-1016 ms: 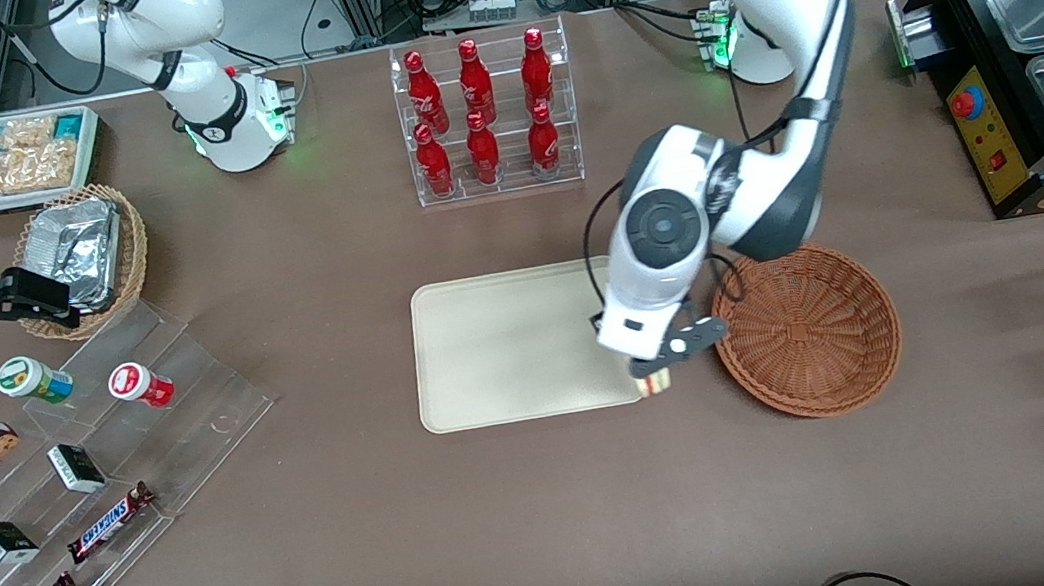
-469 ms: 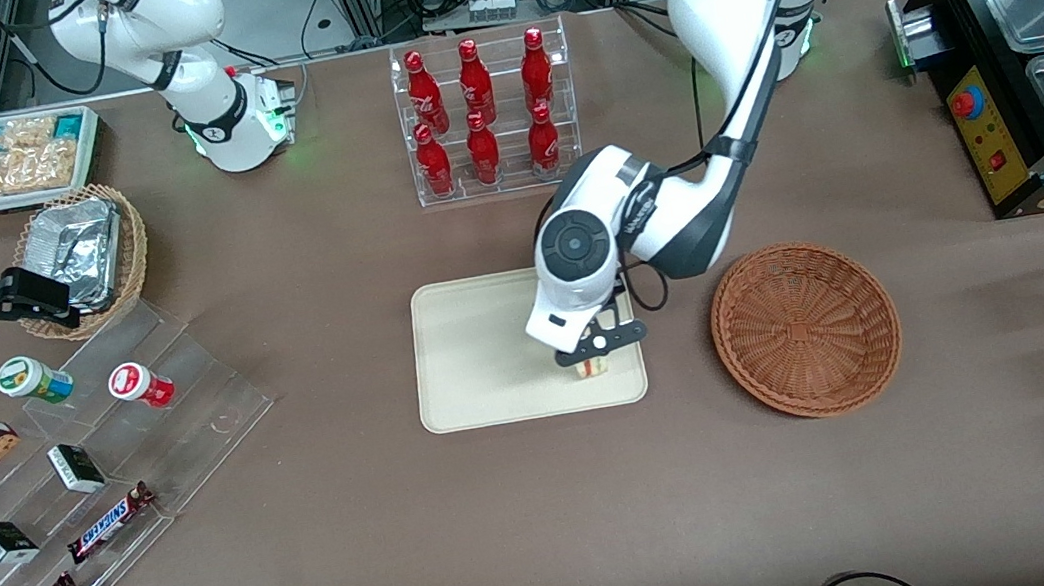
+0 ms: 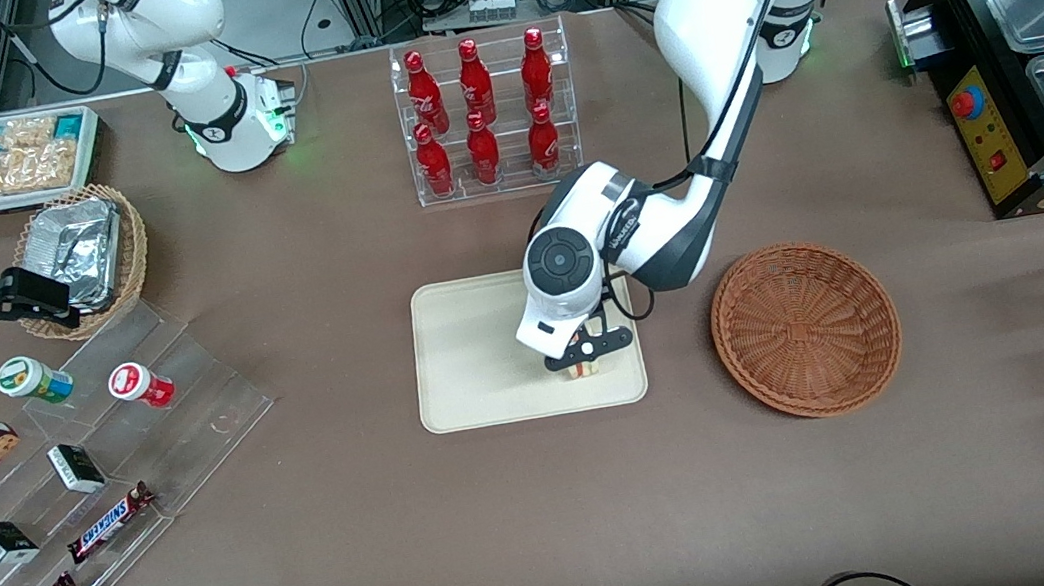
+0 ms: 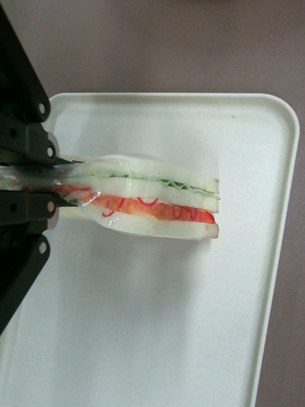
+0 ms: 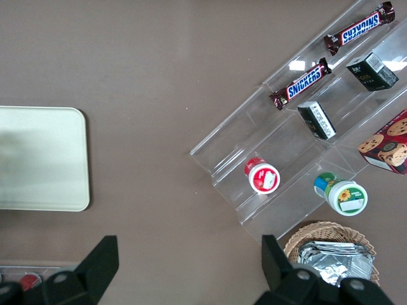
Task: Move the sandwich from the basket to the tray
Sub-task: 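Lower the sandwich onto the tray and open the left gripper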
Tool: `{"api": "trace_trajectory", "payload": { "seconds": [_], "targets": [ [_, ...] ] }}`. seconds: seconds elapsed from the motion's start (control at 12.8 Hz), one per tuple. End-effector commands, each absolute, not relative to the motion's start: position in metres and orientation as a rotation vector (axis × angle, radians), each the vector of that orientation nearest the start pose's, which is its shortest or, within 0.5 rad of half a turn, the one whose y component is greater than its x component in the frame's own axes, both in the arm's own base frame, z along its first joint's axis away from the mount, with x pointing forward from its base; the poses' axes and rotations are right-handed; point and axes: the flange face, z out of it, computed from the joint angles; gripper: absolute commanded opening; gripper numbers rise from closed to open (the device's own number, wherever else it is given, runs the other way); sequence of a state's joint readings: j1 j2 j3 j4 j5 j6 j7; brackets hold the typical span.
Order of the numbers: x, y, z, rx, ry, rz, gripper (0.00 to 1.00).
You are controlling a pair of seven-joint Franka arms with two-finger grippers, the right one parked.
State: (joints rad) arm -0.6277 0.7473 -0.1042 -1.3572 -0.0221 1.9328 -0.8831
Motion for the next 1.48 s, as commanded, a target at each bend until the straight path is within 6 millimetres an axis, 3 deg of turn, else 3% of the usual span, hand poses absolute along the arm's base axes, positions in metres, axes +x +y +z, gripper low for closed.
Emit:
{"api": "trace_trajectory", "payload": {
  "seconds": [0.0, 0.31, 0.39, 0.47, 0.55, 0.7, 0.86, 1.02, 1.17, 1.41],
  "targets": [
    [0.542, -0.479, 0.26, -3.071, -0.259, 0.275, 0.0],
    [0.538, -0.487, 0.247, -3.084, -0.245, 0.261, 0.02],
    [0.538, -0.488, 0.246, -3.084, -0.243, 0.261, 0.4],
    [0.54, -0.486, 0.245, -3.084, -0.233, 0.262, 0.9],
    [0.54, -0.486, 0.246, -3.084, -0.244, 0.26, 0.99],
    [0.543, -0.483, 0.253, -3.084, -0.253, 0.253, 0.99],
    [0.548, -0.475, 0.276, -3.087, -0.272, 0.246, 0.99],
    [0.56, -0.456, 0.322, -3.097, -0.321, 0.225, 0.99],
    [0.564, -0.428, 0.383, -3.084, -0.379, 0.222, 0.99],
    [0.575, -0.38, 0.441, -3.07, -0.468, 0.221, 0.99]
  ]
}}
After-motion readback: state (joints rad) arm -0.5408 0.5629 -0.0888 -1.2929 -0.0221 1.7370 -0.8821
